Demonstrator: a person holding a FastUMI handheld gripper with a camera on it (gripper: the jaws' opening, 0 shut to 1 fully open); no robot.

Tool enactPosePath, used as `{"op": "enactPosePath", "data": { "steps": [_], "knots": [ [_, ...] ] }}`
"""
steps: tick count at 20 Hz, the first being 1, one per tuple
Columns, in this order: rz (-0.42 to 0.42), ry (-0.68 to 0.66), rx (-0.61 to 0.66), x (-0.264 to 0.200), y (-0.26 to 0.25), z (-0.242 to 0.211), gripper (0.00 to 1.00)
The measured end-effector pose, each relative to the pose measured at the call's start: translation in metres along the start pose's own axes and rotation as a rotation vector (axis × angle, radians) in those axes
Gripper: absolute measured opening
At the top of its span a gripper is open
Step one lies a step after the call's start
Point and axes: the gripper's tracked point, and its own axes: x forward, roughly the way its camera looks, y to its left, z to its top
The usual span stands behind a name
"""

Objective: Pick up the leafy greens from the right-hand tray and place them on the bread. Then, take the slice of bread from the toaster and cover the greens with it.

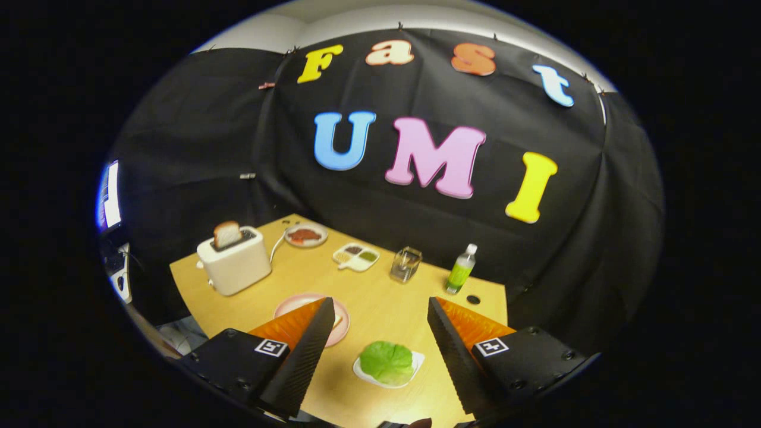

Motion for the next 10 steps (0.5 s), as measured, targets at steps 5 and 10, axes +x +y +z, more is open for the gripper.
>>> {"op": "enactPosePath", "data": {
  "steps": [5,10],
  "knots": [
    [0.086,0.295,-0.002,0.059,-0.012,-0.109,0.97],
    [0.115,0.482,0.023,0.102,-0.020,-0.173,0.96]
  ]
}}
